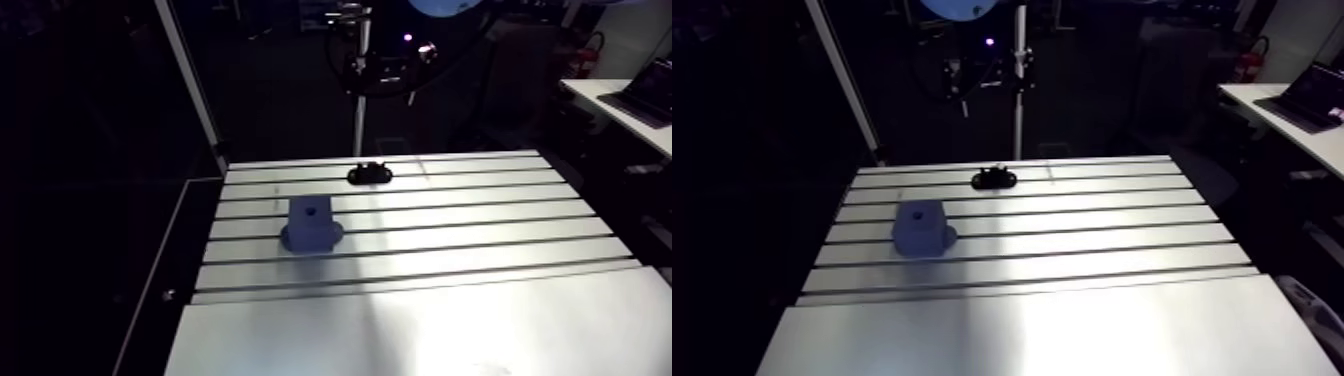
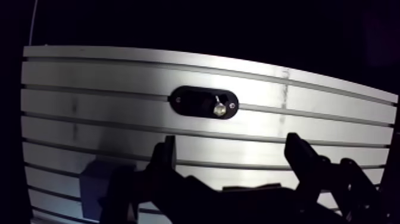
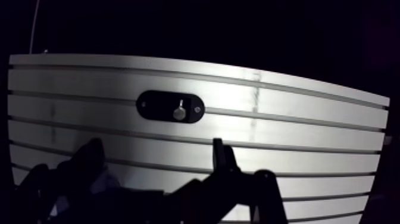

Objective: Pick up the M10 bolt and insert it into the hex recess until seated.

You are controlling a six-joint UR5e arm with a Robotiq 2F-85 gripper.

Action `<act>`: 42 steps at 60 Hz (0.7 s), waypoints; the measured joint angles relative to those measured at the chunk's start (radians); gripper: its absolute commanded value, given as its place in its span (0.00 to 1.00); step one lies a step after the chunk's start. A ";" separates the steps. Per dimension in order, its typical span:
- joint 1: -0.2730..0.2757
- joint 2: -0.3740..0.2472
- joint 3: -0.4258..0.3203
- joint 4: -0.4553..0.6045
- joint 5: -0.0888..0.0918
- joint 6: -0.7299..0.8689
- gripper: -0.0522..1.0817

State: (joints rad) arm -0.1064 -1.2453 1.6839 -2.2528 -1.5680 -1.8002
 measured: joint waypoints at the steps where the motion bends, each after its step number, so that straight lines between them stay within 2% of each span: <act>1: -0.001 0.004 0.001 -0.005 0.000 -0.001 0.14; 7: -0.007 0.023 0.008 -0.031 0.002 -0.002 0.21; 15: -0.013 0.046 0.014 -0.061 0.004 -0.003 0.23; 31: -0.019 0.094 0.025 -0.096 0.013 -0.001 0.38; 42: -0.023 0.117 0.029 -0.104 0.018 0.005 0.40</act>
State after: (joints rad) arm -0.1297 -1.1287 1.7130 -2.3572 -1.5502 -1.7956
